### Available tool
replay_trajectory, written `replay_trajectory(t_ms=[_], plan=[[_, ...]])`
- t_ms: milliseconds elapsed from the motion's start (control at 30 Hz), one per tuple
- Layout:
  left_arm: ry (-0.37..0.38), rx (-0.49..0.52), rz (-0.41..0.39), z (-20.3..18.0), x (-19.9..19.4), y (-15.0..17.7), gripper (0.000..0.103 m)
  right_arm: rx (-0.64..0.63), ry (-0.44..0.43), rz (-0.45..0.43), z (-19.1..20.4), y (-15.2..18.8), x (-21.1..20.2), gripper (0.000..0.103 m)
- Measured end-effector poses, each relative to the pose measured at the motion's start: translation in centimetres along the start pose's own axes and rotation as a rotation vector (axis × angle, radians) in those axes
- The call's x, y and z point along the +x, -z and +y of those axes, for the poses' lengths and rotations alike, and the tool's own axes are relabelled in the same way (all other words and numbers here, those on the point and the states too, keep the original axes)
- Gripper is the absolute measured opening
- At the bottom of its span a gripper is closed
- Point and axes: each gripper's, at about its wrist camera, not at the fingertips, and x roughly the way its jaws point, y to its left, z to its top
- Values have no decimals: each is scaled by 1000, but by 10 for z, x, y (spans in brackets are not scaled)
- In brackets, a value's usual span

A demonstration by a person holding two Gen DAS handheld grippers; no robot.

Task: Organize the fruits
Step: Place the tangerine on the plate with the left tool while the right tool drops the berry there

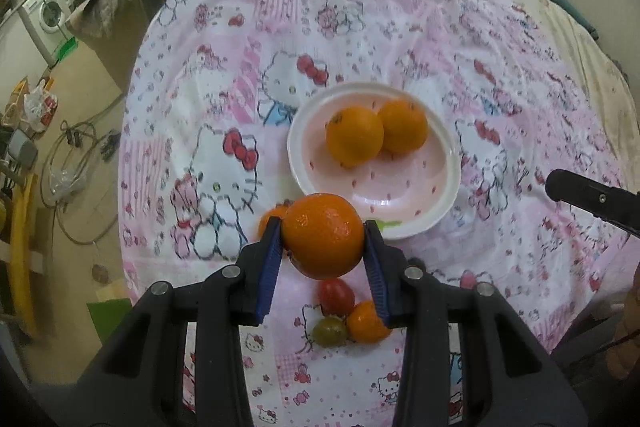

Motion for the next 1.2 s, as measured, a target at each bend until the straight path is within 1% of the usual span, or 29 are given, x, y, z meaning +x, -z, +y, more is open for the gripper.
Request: replay_trajectory(t_ms=[100,233,367,467,633,800,933,1133,1200], plan=[[-3,20,-12,0,-2,-11,35,-11,-4,-11,2,-11,1,24],[-33,57,-21,-1,5,-26,35,-26,4,-12,-3,-25,11,24],[-39,48,13,1,27,-33,35,-16,-7,6,-13,-38,29,24],[-22,42,57,0,48,-33,35,-17,-9,31,-18,-47,47,24],[2,60,107,-8,73,-38,35,-14,-10,80,-27,-60,77,24],[7,55,188,-12,104,-41,35,17,-22,155,-33,-59,110,25],[0,61,210,-15,119,-41,35,14,-24,202,-33,-53,129,25],[-3,38,243,-13,127,-44,36,47,-29,218,-45,-51,139,27],[0,34,242,-13,126,-44,37,62,-27,220,-49,-50,140,27]])
